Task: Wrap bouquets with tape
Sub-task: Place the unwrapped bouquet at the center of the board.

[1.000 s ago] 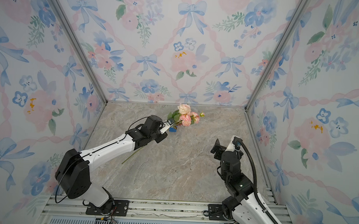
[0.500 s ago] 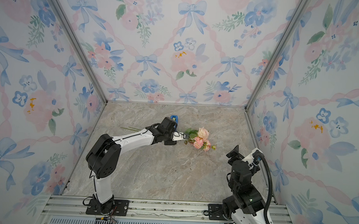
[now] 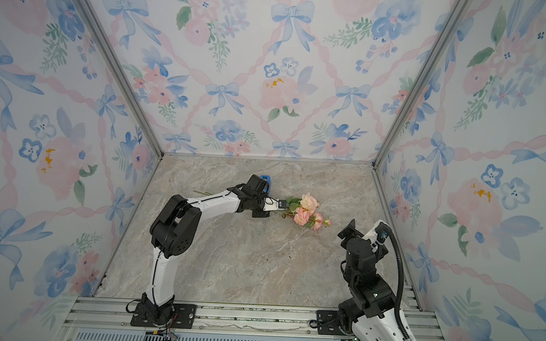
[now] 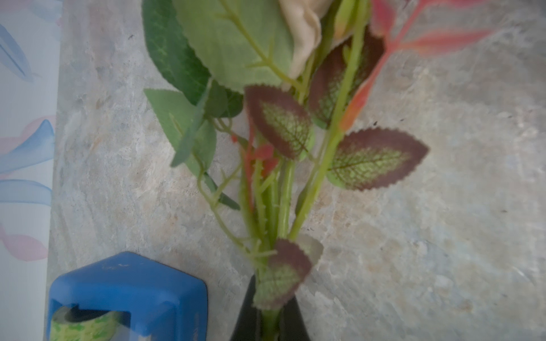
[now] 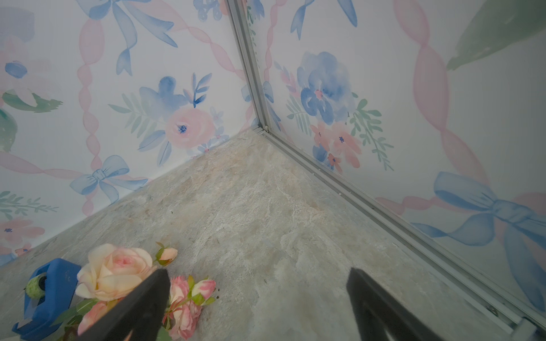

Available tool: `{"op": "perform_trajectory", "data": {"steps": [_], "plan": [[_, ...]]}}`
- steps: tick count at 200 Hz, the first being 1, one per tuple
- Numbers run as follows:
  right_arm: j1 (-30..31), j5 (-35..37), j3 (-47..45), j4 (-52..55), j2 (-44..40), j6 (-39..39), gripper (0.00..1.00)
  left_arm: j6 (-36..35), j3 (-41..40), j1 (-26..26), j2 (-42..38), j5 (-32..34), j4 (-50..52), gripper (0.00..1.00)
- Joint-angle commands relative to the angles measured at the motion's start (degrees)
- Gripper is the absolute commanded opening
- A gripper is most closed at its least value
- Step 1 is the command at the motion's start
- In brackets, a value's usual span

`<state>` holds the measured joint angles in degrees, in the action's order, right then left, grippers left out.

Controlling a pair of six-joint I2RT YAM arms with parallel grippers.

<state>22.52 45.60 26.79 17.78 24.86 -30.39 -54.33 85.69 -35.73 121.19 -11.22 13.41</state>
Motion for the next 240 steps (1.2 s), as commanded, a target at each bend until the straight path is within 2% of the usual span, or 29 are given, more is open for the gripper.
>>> {"op": "perform_trajectory", "data": {"steps": [1,12,36,40,45,49,71,94,114,130,158,178,203,225,240], "plan": [[-0.31,-1.61,-1.10,-2.40,1.11,1.25,0.97,0.90,1.55,-0.10,1.04,-4.51,0.13,0.14],[-0.33,-1.92,-1.07,-2.83,1.86,1.35,0.97,1.95,1.96,0.07,1.58,-5.57,0.13,0.18],[-0.34,-2.11,-0.87,-3.17,3.40,1.30,0.97,2.69,2.22,0.60,2.46,-5.25,0.13,0.37],[-0.32,-2.12,-0.86,-3.26,3.66,1.31,0.97,2.99,2.28,0.71,2.63,-5.18,0.13,0.52],[-0.37,-2.25,-0.79,-3.28,3.86,1.36,0.97,3.08,2.29,0.89,2.65,-5.11,0.13,0.78],[-0.39,-2.36,-0.77,-3.28,4.04,1.31,0.97,3.23,2.34,1.07,2.52,-5.28,0.13,0.86],[-0.38,-3.19,-0.94,-4.26,4.40,2.12,0.97,4.76,1.79,2.08,0.19,-8.12,0.11,0.87],[-0.63,-6.18,-1.08,-6.44,5.55,3.97,0.97,5.62,-1.12,2.57,-5.69,-7.93,0.13,0.88],[-1.40,-11.37,-0.26,-9.24,8.49,5.01,0.97,6.33,-5.65,3.39,-12.15,-6.96,0.04,0.89],[-3.15,-18.33,3.92,-8.05,12.96,4.43,0.97,9.24,-9.08,4.66,-17.43,-7.55,0.04,0.89],[-4.69,-33.60,17.82,-1.53,25.64,2.72,1.00,10.62,-17.63,6.17,-26.82,-7.71,0.04,0.93],[-3.56,-43.62,27.53,1.61,36.76,0.07,0.89,10.55,-23.41,6.19,-31.57,-4.12,-0.12,0.94],[0.26,-49.39,40.79,6.21,51.63,-0.27,0.82,10.90,-28.98,6.45,-34.71,-6.69,-1.40,0.94],[0.80,-59.95,48.67,3.17,63.68,-4.11,0.72,15.40,-34.14,7.35,-36.35,-4.40,-10.15,0.98],[1.29,-63.50,53.94,2.63,72.05,-5.03,0.62,18.36,-36.10,8.81,-37.66,-4.83,-14.81,0.98]]}}
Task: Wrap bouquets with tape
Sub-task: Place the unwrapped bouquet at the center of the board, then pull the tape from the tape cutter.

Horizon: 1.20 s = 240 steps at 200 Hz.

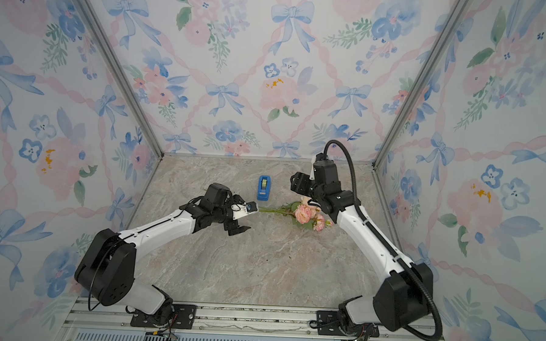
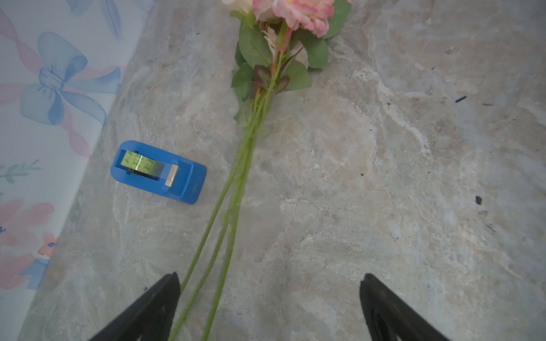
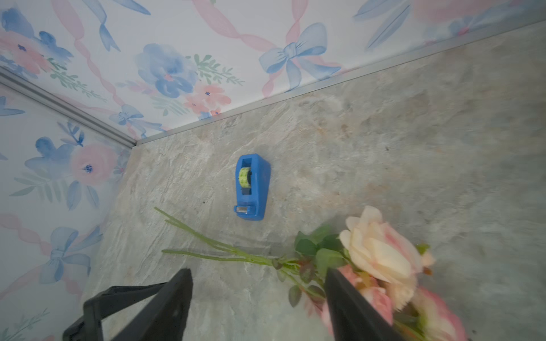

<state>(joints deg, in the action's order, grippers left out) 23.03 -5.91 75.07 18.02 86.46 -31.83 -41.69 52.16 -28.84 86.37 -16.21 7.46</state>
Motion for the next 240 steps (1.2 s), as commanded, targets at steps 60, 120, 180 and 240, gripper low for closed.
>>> {"op": "perform_trajectory", "data": {"steps": [60,120,180,240], "plan": [[1.69,-19.07,22.49,3.91,34.08,-9.51,0.44,20.95,-10.86,9.96,-8.89,-3.43,-28.41,0.98],[0.64,-22.80,28.30,1.04,43.59,-13.99,0.37,14.01,-11.05,10.21,-8.09,-0.34,-24.76,0.98],[-0.53,-26.71,27.34,-4.38,47.37,-18.26,0.33,9.83,-11.11,9.35,-6.79,0.93,-23.26,0.94],[-1.44,-28.90,26.30,-9.04,48.68,-20.77,0.28,8.97,-11.07,8.65,-6.37,1.70,-22.76,0.94]]}}
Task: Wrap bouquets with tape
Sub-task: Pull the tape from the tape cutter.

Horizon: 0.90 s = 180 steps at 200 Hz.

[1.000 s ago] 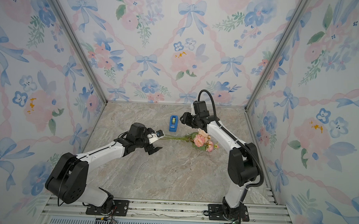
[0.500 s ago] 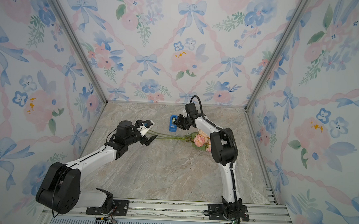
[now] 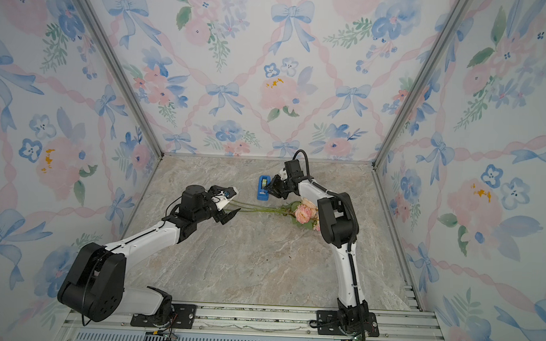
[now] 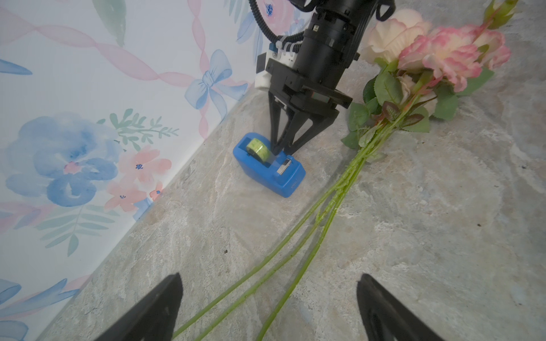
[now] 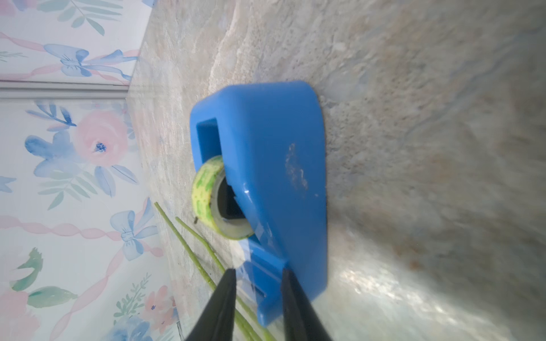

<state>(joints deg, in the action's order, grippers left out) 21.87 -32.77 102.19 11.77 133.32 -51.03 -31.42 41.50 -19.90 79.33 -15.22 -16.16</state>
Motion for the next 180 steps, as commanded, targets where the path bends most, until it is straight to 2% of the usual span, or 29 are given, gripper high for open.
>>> {"op": "perform_trajectory", "data": {"steps": [1,125,180], "plan": [[-0.31,-2.08,-0.84,-2.89,1.79,-1.60,0.28,-1.29,-0.38,-0.26,0.70,0.76,0.91,0.93],[-0.43,-4.78,-1.30,-4.99,4.52,-3.72,0.23,-2.54,-0.45,-1.45,2.27,3.34,0.99,0.93],[-1.29,-6.14,-6.07,-12.07,2.68,-7.51,0.17,-2.94,-0.28,-1.55,2.99,4.24,1.33,0.92]]}}
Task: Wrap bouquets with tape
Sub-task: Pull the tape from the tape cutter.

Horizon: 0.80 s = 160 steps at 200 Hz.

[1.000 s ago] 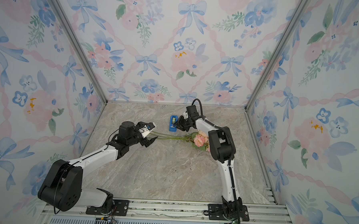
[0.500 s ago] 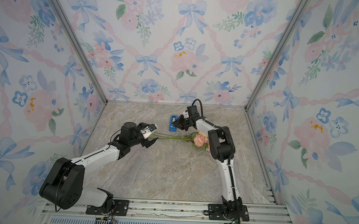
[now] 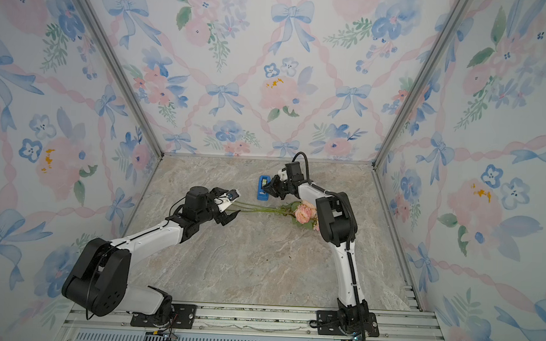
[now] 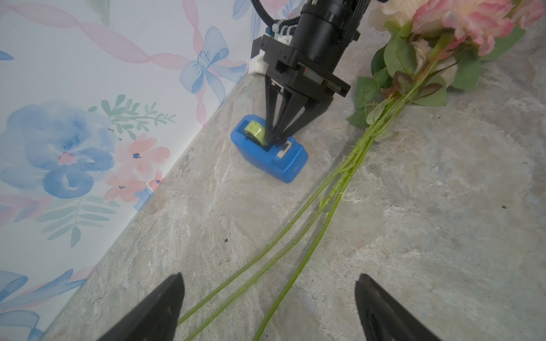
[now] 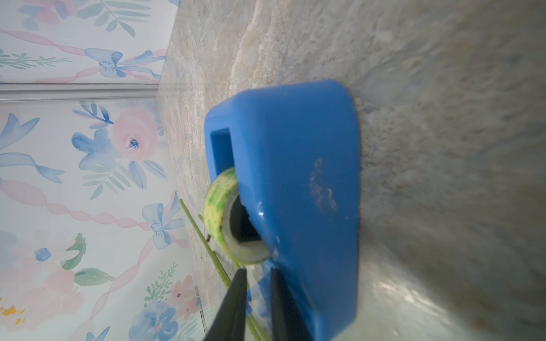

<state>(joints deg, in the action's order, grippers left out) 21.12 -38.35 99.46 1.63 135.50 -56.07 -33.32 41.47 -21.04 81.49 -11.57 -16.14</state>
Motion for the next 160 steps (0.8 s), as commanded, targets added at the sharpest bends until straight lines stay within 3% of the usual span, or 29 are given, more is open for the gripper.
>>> {"op": "perform_trajectory", "data": {"steps": [1,55,108,160], "plan": [[-0.51,-0.67,-3.50,-2.13,0.48,-2.55,0.17,-1.04,-0.26,-0.41,0.84,0.59,1.30,0.92],[-0.57,-4.01,-5.16,-10.03,0.90,-6.83,0.14,-1.62,-0.08,-0.48,1.32,0.80,1.64,0.92],[-0.87,-5.38,-6.83,-13.63,-0.58,-8.29,0.00,-2.18,0.17,-0.55,2.59,0.94,1.98,0.91],[-0.54,-6.74,-7.58,-16.63,-3.59,-9.23,0.00,-3.32,0.19,-0.45,3.82,1.63,2.35,0.90]]}}
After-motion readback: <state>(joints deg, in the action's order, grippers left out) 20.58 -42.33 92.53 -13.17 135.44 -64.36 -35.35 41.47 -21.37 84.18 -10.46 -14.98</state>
